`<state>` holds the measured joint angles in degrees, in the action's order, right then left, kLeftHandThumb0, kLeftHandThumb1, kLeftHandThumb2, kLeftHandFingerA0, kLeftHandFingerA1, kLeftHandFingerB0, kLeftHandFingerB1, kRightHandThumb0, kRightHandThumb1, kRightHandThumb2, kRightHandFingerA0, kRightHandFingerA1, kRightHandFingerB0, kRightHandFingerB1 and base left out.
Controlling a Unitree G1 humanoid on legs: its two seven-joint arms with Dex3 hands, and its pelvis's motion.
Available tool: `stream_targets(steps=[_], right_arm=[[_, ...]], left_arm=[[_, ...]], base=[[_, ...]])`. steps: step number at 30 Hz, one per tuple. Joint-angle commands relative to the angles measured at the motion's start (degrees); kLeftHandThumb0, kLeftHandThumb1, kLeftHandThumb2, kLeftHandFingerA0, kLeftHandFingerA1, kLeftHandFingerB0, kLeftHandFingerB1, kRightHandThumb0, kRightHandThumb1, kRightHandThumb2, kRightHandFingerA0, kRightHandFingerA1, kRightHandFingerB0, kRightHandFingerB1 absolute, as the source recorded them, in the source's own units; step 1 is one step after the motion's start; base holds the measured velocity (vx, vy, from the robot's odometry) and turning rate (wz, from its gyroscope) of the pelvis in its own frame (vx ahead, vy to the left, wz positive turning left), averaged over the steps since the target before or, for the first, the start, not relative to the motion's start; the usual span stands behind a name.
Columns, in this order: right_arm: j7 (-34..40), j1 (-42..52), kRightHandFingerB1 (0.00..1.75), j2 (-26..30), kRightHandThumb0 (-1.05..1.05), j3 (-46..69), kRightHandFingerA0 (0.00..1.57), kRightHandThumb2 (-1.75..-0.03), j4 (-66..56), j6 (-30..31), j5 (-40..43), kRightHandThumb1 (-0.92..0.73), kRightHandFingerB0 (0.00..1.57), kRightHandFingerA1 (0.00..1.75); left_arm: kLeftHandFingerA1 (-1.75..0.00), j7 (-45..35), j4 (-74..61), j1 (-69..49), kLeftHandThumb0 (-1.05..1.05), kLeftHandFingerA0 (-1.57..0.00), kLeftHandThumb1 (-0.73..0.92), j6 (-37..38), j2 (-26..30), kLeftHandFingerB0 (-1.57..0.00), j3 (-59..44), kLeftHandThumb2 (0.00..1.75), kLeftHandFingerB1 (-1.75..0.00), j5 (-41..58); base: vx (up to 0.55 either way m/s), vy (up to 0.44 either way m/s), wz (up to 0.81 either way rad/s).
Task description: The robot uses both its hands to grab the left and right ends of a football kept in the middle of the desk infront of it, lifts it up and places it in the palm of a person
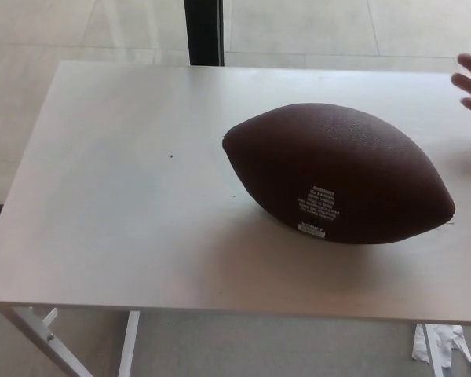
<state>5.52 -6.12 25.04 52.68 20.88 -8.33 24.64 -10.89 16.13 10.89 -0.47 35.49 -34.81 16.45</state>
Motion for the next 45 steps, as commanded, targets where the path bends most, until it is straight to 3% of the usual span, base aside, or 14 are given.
stream_targets(steps=[1,2,5,6,7,11,12,15,25,28,29,30,38,45], right_arm=[[12.07,-8.62,0.51,-11.55,-0.98,-17.95,0.61,-1.01,-17.18,13.49,-6.29,-0.64,0.37,0.53],[11.73,-8.51,0.37,-13.46,-0.89,-19.93,0.61,-0.64,-17.60,13.86,-6.35,-0.76,0.41,0.39],[9.16,-4.56,0.43,-16.63,-0.79,-25.30,0.50,-1.01,-21.48,18.52,-5.11,-0.70,0.21,0.55],[9.18,-3.77,0.45,-17.15,-0.77,-25.89,0.51,-1.01,-22.46,19.19,-4.95,-0.68,0.26,0.57],[9.71,-2.44,0.46,-18.09,-0.74,-26.68,0.51,-1.01,-24.58,20.73,-4.23,-0.67,0.28,0.59],[11.06,-0.23,0.31,-20.73,-0.71,-29.17,0.50,-0.65,-27.18,23.03,-4.60,-0.84,0.32,0.46],[11.24,0.56,0.31,-21.03,-0.73,-30.08,0.48,-0.66,-27.55,23.69,-5.38,-0.85,0.30,0.45],[12.38,1.36,0.45,-23.23,-0.74,-30.17,0.47,-1.01,-26.11,25.84,-3.43,-0.69,0.28,0.57],[11.14,5.20,0.31,-23.52,-0.74,-34.95,0.55,-0.67,-24.87,27.23,-6.70,-0.86,0.33,0.44],[11.36,4.75,0.31,-24.05,-0.73,-35.13,0.53,-0.66,-23.33,27.24,-6.32,-0.85,0.34,0.46],[11.36,4.93,0.31,-24.10,-0.72,-35.37,0.53,-0.67,-23.20,27.20,-6.65,-0.86,0.34,0.46],[11.28,5.39,0.31,-24.35,-0.74,-36.00,0.54,-0.66,-22.75,26.64,-7.48,-0.86,0.36,0.47],[12.05,7.95,0.46,-27.36,-0.77,-38.68,0.47,-1.08,-22.77,26.26,-9.97,-0.73,0.27,0.58],[12.29,8.01,0.32,-29.05,-0.78,-39.08,0.56,-0.67,-23.72,26.75,-10.42,-0.88,0.39,0.50]], left_arm=[[-0.54,7.24,-13.94,17.17,-0.76,-0.48,0.92,-17.74,-7.87,-0.32,16.64,0.67,-0.44,-2.68],[-0.55,7.27,-15.40,17.52,-0.76,-0.47,0.92,-18.89,-9.36,-0.31,18.71,0.68,-0.44,-3.38],[-0.68,5.71,-15.43,17.49,-0.64,-0.48,0.69,-19.25,-12.68,-0.14,24.83,1.15,-0.50,-6.24],[-0.52,5.63,-15.13,17.52,-0.75,-0.45,0.92,-19.33,-13.11,-0.31,25.70,0.69,-0.44,-6.76],[-0.67,5.75,-14.52,17.61,-0.64,-0.47,0.70,-19.27,-13.92,-0.14,26.99,1.15,-0.50,-7.52],[-0.58,4.95,-13.24,16.98,-0.75,-0.48,0.92,-18.49,-15.61,-0.31,30.21,0.71,-0.46,-8.64],[-0.69,5.33,-12.93,16.59,-0.59,-0.51,0.69,-18.51,-15.94,-0.16,31.31,1.16,-0.51,-9.54],[-0.57,5.77,-11.73,14.63,-0.74,-0.51,0.92,-18.59,-17.16,-0.34,34.86,0.70,-0.48,-11.85],[-0.64,7.26,-11.39,8.09,-0.74,-0.49,0.74,-18.20,-20.45,-0.34,39.65,1.08,-0.56,-13.59],[-0.55,7.34,-11.04,6.65,-0.74,-0.53,0.92,-18.10,-21.14,-0.36,41.38,0.72,-0.47,-15.06],[-0.68,7.38,-10.82,6.31,-0.60,-0.52,0.73,-18.00,-21.23,-0.18,41.91,1.18,-0.50,-15.63],[-0.57,7.25,-10.34,5.59,-0.76,-0.50,0.92,-17.53,-21.23,-0.37,42.87,0.73,-0.47,-16.48],[-0.56,8.16,-5.55,3.84,-0.73,-0.53,0.92,-16.52,-22.70,-0.42,47.21,0.77,-0.45,-20.95],[-0.59,8.72,0.32,4.13,-0.80,-0.49,0.92,-14.55,-24.64,-0.32,47.40,0.79,-0.43,-21.75]], base=[[0.00,0.000,0.00],[0.00,0.000,0.00],[0.00,0.000,0.00],[0.00,0.000,0.00],[0.00,0.000,0.00],[0.00,0.000,0.00],[0.00,0.000,0.00],[0.00,0.000,0.00],[0.00,0.000,0.00],[0.00,0.000,0.00],[0.00,0.000,0.00],[0.00,0.000,0.00],[0.00,0.000,0.00],[0.00,0.000,0.00]])
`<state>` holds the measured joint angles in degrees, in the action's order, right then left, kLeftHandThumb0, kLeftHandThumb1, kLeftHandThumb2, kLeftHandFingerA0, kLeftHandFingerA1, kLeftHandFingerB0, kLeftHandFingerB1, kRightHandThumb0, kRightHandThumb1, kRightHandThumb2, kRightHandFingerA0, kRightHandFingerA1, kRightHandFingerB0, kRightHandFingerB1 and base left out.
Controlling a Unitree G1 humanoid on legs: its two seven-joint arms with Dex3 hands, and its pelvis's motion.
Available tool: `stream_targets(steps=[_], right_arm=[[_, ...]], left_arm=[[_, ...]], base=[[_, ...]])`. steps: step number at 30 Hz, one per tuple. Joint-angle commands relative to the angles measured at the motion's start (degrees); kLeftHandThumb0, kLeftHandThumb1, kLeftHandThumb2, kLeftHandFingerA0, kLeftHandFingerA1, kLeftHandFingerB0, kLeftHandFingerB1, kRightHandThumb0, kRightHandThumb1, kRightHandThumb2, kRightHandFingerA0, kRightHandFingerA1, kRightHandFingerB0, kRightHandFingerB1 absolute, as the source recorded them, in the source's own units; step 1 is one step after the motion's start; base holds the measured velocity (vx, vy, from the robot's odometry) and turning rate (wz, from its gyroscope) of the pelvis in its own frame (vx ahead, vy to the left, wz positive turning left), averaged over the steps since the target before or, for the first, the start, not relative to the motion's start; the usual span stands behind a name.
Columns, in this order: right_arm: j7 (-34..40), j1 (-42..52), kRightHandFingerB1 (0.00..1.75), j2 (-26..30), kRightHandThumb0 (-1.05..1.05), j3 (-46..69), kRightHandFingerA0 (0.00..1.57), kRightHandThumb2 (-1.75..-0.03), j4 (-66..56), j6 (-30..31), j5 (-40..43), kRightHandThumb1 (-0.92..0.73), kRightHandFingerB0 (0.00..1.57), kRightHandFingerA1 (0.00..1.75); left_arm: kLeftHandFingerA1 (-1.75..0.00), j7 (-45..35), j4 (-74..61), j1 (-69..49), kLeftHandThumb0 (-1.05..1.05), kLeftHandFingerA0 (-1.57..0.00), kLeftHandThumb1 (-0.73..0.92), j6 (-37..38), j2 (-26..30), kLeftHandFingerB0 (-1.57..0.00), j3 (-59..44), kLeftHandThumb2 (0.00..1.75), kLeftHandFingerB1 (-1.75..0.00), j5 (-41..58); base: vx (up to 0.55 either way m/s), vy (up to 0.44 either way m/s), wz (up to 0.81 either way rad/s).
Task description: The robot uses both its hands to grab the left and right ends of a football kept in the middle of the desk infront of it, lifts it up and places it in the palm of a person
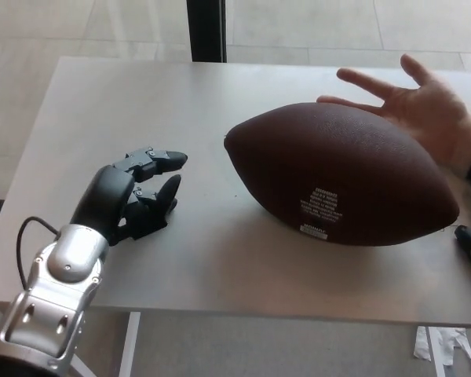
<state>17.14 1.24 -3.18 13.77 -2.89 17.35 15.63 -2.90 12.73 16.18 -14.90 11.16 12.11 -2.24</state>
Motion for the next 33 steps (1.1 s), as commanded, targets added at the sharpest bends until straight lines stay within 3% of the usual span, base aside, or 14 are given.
stream_targets(steps=[1,2,3,6,8,10,11,12,14,24,25,27,28,33], right_arm=[[0.37,0.60,0.32,-0.92,-0.78,-0.40,0.56,-0.67,0.05,0.78,-1.58,-0.88,0.39,0.50],[0.65,0.30,0.47,-1.04,-0.75,-0.67,0.50,-1.08,0.11,0.55,-2.22,-0.70,0.30,0.61],[0.99,-0.44,0.48,-1.57,-0.78,-0.76,0.53,-1.08,0.01,0.78,-2.12,-0.71,0.34,0.62],[0.10,-0.26,0.32,-1.67,-0.80,-2.19,0.55,-0.67,-0.90,0.01,-3.35,-0.89,0.39,0.56],[0.21,0.17,0.32,-1.92,-0.80,-3.43,0.55,-0.67,-2.13,0.25,-4.18,-0.90,0.39,0.53],[0.20,0.32,0.32,-2.32,-0.80,-3.90,0.56,-0.67,-2.61,0.37,-4.13,-0.89,0.40,0.52],[0.17,0.04,0.32,-2.25,-0.79,-4.13,0.55,-0.68,-2.65,0.49,-4.30,-0.89,0.37,0.50],[-0.25,-0.14,0.47,-2.02,-0.82,-3.92,0.48,-1.09,-2.55,0.44,-4.00,-0.75,0.31,0.59],[-0.24,-0.32,0.32,-2.02,-0.81,-3.91,0.54,-0.67,-2.51,0.27,-4.12,-0.89,0.37,0.52],[1.09,-2.14,0.34,-2.91,-0.78,-2.19,0.59,-0.66,-1.56,0.39,-4.23,-0.87,0.46,0.52],[0.92,-2.24,0.33,-2.95,-0.78,-2.22,0.57,-0.67,-1.34,0.20,-4.46,-0.87,0.44,0.52],[0.20,-2.22,0.33,-2.34,-0.76,-2.46,0.56,-0.68,-0.62,-0.42,-5.29,-0.89,0.40,0.51],[0.05,-2.17,0.49,-2.35,-0.76,-2.41,0.51,-1.08,-0.53,-0.67,-5.31,-0.72,0.33,0.62],[-0.91,-1.80,0.49,-1.87,-0.76,-1.58,0.52,-1.07,-0.72,-0.53,-4.94,-0.71,0.34,0.62]], left_arm=[[-0.59,0.79,3.90,-1.04,-0.80,-0.49,0.92,-0.40,-0.44,-0.32,0.30,0.79,-0.43,-3.03],[-0.59,1.08,4.47,-0.76,-0.80,-0.50,0.92,-0.41,-0.66,-0.31,0.26,0.79,-0.43,-3.24],[-0.65,1.79,5.43,0.01,-0.74,-0.47,0.79,-1.22,-1.62,-0.27,-0.46,1.13,-0.53,-2.75],[-0.59,2.68,6.93,1.04,-0.77,-0.50,0.92,-1.00,-2.85,-0.27,-1.14,0.80,-0.44,-3.00],[-0.64,3.58,7.95,1.54,-0.73,-0.47,0.81,-0.68,-3.88,-0.23,-1.48,1.13,-0.52,-3.11],[-0.58,3.99,8.36,1.49,-0.78,-0.54,0.92,-0.18,-4.64,-0.25,-2.23,0.78,-0.43,-2.91],[-0.66,4.62,8.82,2.03,-0.77,-0.52,0.82,-0.67,-5.79,-0.22,-2.59,1.15,-0.51,-2.74],[-0.66,5.42,9.64,2.60,-0.77,-0.52,0.83,-0.53,-6.88,-0.22,-2.86,1.15,-0.51,-2.77],[-0.64,6.21,10.39,3.15,-0.78,-0.52,0.84,-1.18,-8.10,-0.19,-3.92,1.16,-0.49,-2.31],[-0.64,8.27,15.00,4.98,-0.84,-0.47,0.85,0.57,-15.85,-0.14,-10.21,1.18,-0.46,0.52],[-0.59,8.11,15.14,5.20,-0.87,-0.48,0.91,0.48,-16.13,-0.15,-10.00,0.86,-0.39,0.28],[-0.67,6.77,16.36,6.47,-0.83,-0.46,0.84,0.43,-16.10,-0.11,-8.97,1.20,-0.44,-0.33],[-0.67,6.24,16.50,6.89,-0.83,-0.42,0.86,0.42,-15.93,-0.04,-8.58,1.23,-0.41,-0.44],[-0.64,5.84,19.95,12.72,-0.82,-0.43,0.92,-0.93,-16.39,-0.11,-6.74,0.90,-0.39,-1.34]], base=[[0.00,0.000,0.00],[0.00,0.000,0.00],[0.00,0.000,0.00],[0.00,0.000,0.00],[0.00,0.000,0.00],[0.00,0.000,0.00],[0.00,0.000,0.00],[0.00,0.000,0.00],[0.00,0.000,0.00],[0.00,0.000,0.00],[0.00,0.000,0.00],[0.00,0.000,0.00],[0.00,0.000,0.00],[0.00,0.000,0.00]])
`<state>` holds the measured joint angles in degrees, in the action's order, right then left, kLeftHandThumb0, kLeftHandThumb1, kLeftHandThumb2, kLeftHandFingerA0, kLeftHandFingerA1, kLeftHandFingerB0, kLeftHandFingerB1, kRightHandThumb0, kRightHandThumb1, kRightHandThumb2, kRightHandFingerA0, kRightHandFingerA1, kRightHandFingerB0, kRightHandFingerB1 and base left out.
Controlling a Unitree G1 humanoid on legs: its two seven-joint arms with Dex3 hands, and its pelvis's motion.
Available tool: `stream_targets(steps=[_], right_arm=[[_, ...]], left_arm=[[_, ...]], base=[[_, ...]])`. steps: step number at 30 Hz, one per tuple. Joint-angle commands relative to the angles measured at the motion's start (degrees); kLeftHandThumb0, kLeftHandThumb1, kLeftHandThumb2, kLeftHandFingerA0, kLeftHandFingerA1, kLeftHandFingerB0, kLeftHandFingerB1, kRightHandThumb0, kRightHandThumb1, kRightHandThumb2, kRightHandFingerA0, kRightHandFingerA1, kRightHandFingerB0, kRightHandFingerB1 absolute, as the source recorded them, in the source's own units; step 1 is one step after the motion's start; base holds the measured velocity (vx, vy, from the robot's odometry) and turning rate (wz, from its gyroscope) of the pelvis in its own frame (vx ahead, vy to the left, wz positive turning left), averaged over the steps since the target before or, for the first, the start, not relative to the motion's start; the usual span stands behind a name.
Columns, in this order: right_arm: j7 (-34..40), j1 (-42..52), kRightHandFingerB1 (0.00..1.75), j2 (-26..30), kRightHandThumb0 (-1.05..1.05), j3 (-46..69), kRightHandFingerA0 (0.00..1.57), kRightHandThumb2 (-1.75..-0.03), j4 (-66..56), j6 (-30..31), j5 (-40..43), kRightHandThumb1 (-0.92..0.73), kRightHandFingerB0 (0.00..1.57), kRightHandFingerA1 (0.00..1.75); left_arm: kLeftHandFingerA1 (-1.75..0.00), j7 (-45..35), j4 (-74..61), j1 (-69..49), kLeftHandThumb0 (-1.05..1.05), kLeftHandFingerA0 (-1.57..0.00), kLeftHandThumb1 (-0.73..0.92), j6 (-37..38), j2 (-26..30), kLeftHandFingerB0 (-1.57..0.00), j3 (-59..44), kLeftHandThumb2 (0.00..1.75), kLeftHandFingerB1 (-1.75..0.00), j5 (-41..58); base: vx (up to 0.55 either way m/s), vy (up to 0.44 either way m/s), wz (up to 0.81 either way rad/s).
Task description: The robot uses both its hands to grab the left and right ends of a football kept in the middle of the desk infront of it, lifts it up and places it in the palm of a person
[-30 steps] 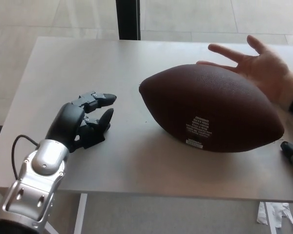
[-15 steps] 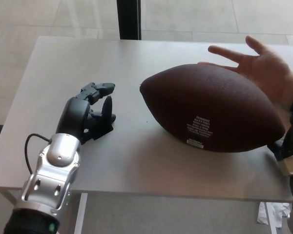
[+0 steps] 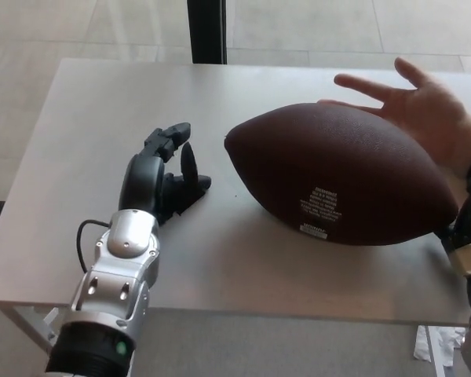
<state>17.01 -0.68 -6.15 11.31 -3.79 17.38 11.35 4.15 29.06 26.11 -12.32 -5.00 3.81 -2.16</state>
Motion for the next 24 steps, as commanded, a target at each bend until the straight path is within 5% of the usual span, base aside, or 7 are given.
stream_targets(steps=[1,3,5,13,14,23,24], right_arm=[[-0.89,0.11,0.49,1.07,-0.76,0.82,0.52,-1.07,0.11,-0.49,-0.81,-0.71,0.34,0.62],[-1.21,-0.28,0.33,1.03,-0.77,1.43,0.57,-0.67,0.06,0.07,-0.09,-0.87,0.41,0.50],[-0.83,-0.89,0.48,0.79,-0.75,1.79,0.52,-1.06,0.07,0.52,0.07,-0.68,0.33,0.60],[0.34,-2.35,0.49,-1.82,-0.74,1.35,0.56,-1.04,1.54,0.03,-0.16,-0.69,0.36,0.62],[0.42,-2.61,0.49,-2.06,-0.74,0.96,0.56,-1.05,1.71,0.02,-0.58,-0.70,0.36,0.62],[0.50,-3.34,0.49,-2.12,-0.73,0.86,0.57,-1.04,1.90,-0.24,-1.02,-0.68,0.37,0.61],[1.08,-3.94,0.50,-2.58,-0.75,1.17,0.60,-1.04,2.29,-0.11,-0.84,-0.68,0.41,0.63]], left_arm=[[-0.64,-1.14,3.72,2.88,-0.82,-0.43,0.92,-3.45,-0.14,-0.11,1.62,0.90,-0.39,-1.29],[-0.65,-1.63,5.69,6.91,-0.79,-0.41,0.87,-4.05,-0.64,-0.12,2.48,1.19,-0.48,-1.40],[-0.66,-2.63,7.03,9.70,-0.79,-0.42,0.86,-4.73,-0.77,-0.14,2.77,1.18,-0.49,-1.05],[-0.69,-7.74,12.92,15.48,-0.95,-0.60,0.92,-0.53,1.30,-0.27,6.63,0.86,-0.46,-3.34],[-0.70,-7.76,12.94,15.44,-0.95,-0.56,0.86,-0.52,1.86,-0.22,6.64,1.23,-0.51,-3.19],[-0.71,-6.71,15.11,14.88,-0.94,-0.56,0.87,-0.03,2.86,-0.22,5.47,1.24,-0.52,-2.64],[-0.67,-6.19,14.92,14.18,-0.98,-0.56,0.92,0.05,2.17,-0.26,4.72,0.86,-0.44,-1.97]], base=[[0.00,0.000,0.00],[0.00,0.000,0.00],[0.00,0.000,0.00],[0.00,0.000,0.00],[0.00,0.000,0.00],[0.00,0.000,0.00],[0.00,0.000,0.00]])
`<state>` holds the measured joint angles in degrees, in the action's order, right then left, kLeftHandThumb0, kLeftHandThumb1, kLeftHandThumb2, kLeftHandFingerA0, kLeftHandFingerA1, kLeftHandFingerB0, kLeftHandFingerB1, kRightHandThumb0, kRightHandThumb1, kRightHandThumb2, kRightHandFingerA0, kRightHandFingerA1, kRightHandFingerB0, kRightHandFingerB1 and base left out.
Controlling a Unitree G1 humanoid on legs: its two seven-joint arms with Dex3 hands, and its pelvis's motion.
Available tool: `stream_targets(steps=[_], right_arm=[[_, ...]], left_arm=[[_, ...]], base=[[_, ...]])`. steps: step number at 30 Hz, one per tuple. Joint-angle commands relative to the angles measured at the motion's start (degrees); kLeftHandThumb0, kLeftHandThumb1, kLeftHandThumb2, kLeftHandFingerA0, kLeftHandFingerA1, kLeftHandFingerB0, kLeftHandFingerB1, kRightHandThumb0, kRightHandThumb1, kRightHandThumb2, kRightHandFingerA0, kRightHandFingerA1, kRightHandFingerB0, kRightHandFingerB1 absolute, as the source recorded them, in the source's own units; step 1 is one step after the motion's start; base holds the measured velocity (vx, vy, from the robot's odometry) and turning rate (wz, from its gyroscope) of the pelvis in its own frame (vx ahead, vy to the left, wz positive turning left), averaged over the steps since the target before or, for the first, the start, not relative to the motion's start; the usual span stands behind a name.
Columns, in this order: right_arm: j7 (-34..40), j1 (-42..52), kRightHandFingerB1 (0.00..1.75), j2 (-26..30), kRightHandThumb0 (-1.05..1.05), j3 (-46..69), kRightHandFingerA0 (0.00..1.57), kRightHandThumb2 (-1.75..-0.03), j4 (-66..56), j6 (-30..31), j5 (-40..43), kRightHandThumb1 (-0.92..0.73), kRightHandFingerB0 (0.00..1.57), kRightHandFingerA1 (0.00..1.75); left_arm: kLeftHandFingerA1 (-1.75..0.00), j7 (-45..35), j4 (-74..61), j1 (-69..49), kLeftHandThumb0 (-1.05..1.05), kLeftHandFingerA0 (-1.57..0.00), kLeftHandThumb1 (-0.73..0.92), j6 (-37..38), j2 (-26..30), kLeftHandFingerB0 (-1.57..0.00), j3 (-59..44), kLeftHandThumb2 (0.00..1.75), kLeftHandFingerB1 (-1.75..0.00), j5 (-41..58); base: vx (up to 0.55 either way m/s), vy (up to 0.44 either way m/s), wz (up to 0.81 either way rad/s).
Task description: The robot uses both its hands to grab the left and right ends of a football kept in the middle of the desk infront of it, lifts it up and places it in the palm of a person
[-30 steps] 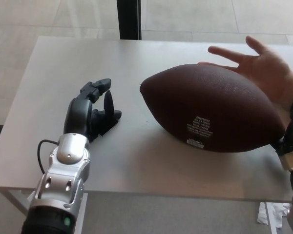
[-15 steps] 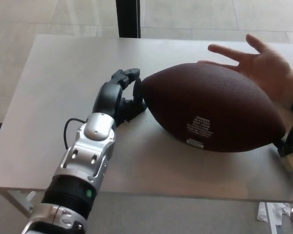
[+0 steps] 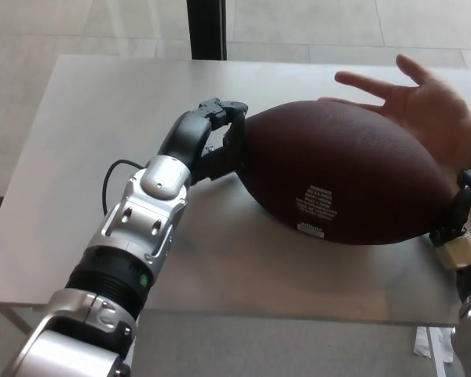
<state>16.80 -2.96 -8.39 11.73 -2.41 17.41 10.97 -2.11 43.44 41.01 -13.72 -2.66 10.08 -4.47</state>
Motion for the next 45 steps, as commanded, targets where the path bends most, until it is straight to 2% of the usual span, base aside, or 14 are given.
stream_targets(steps=[1,9,10,12,19,22,23,24,26,27,28,31,43,45], right_arm=[[1.39,-1.84,0.50,-0.77,-0.75,0.95,0.60,-1.04,1.08,-0.34,-0.12,-0.68,0.41,0.63],[0.27,-2.52,0.49,-0.68,-0.78,-1.09,0.57,-1.05,0.85,-0.42,-1.27,-0.69,0.38,0.60],[0.06,-2.60,0.49,-0.53,-0.76,-1.15,0.55,-1.05,0.54,-0.13,-1.12,-0.68,0.37,0.60],[0.16,-2.93,0.49,-0.40,-0.77,-1.37,0.58,-1.05,0.29,0.13,-1.27,-0.70,0.38,0.60],[1.04,-5.10,0.34,-1.22,-0.77,-2.73,0.72,-0.65,1.13,-1.10,-2.75,-0.84,0.45,0.56],[0.95,-4.75,0.50,-2.11,-0.75,-3.90,0.65,-1.04,0.96,-1.50,-3.19,-0.69,0.40,0.64],[0.47,-4.45,0.35,-2.36,-0.74,-3.95,0.71,-0.66,1.16,-1.89,-2.73,-0.85,0.45,0.53],[0.26,-4.25,0.51,-2.46,-0.74,-4.07,0.64,-1.05,1.19,-1.92,-2.65,-0.69,0.40,0.64],[0.31,-4.05,0.51,-2.89,-0.74,-4.30,0.63,-1.05,1.29,-2.01,-2.78,-0.69,0.40,0.64],[0.57,-4.11,0.35,-3.17,-0.72,-4.32,0.69,-0.66,1.30,-1.90,-2.83,-0.84,0.48,0.55],[1.12,-4.35,0.35,-3.58,-0.73,-4.30,0.69,-0.66,1.63,-1.92,-3.08,-0.84,0.49,0.54],[1.54,-4.43,0.36,-4.03,-0.73,-4.33,0.70,-0.66,1.91,-2.07,-3.64,-0.84,0.51,0.55],[-0.31,-9.07,0.36,-5.83,-0.81,-7.62,0.70,-0.64,3.73,-5.66,-3.24,-0.80,0.53,0.59],[-0.57,-9.86,0.36,-5.23,-0.82,-8.87,0.70,-0.64,4.23,-6.69,-4.29,-0.79,0.53,0.58]], left_arm=[[-0.67,0.24,0.53,-1.28,-0.98,-0.56,0.92,1.60,-0.70,-0.26,-2.06,0.86,-0.44,0.81],[-0.70,-0.84,0.92,-5.87,-0.95,-0.56,0.89,3.38,-0.99,-0.22,0.72,1.26,-0.53,-1.27],[-0.67,-0.71,1.37,-5.50,-0.93,-0.60,0.92,3.30,-1.16,-0.22,0.42,0.89,-0.45,-0.99],[-0.70,-0.25,1.38,-4.91,-0.89,-0.55,0.85,3.07,-1.51,-0.19,0.12,1.24,-0.51,-0.86],[-0.68,1.03,1.52,-3.89,-0.99,-0.57,0.92,4.42,-3.42,-0.26,-3.03,0.88,-0.46,0.89],[-0.71,1.52,1.81,-3.27,-1.02,-0.62,0.85,3.68,-4.68,-0.23,-3.35,0.97,-0.46,0.79],[-0.69,1.54,2.13,-3.10,-1.00,-0.61,0.92,3.79,-4.97,-0.29,-3.34,0.88,-0.46,0.58],[-0.70,1.73,2.32,-3.08,-0.91,-0.55,0.82,4.01,-5.17,-0.22,-3.42,1.26,-0.52,0.53],[-0.69,1.76,2.54,-2.99,-1.05,-0.62,0.92,4.20,-5.32,-0.27,-3.64,0.91,-0.45,0.50],[-0.73,1.97,2.67,-2.97,-0.92,-0.62,0.80,4.40,-5.43,-0.26,-3.95,1.24,-0.52,0.66],[-0.69,2.26,2.71,-3.03,-1.01,-0.62,0.92,4.64,-5.55,-0.26,-4.44,0.91,-0.44,0.95],[-0.72,2.59,2.39,-3.42,-0.97,-0.62,0.86,4.20,-5.96,-0.30,-5.30,1.26,-0.54,1.31],[-0.74,7.85,3.46,-2.50,-0.75,-0.72,0.77,2.41,-10.53,-0.35,-10.68,1.14,-0.56,2.62],[-0.75,7.53,3.69,-2.23,-0.73,-0.76,0.92,1.95,-9.99,-0.36,-8.65,0.77,-0.47,0.80]], base=[[0.00,0.000,0.00],[0.00,0.000,0.00],[0.00,0.000,0.00],[0.00,0.000,0.00],[0.00,0.000,0.00],[0.00,0.000,0.00],[0.00,0.000,0.00],[0.00,0.000,0.00],[0.00,0.000,0.00],[0.00,0.000,0.00],[0.00,0.000,0.00],[0.00,0.000,0.00],[0.00,0.000,0.00],[0.00,0.000,0.00]])
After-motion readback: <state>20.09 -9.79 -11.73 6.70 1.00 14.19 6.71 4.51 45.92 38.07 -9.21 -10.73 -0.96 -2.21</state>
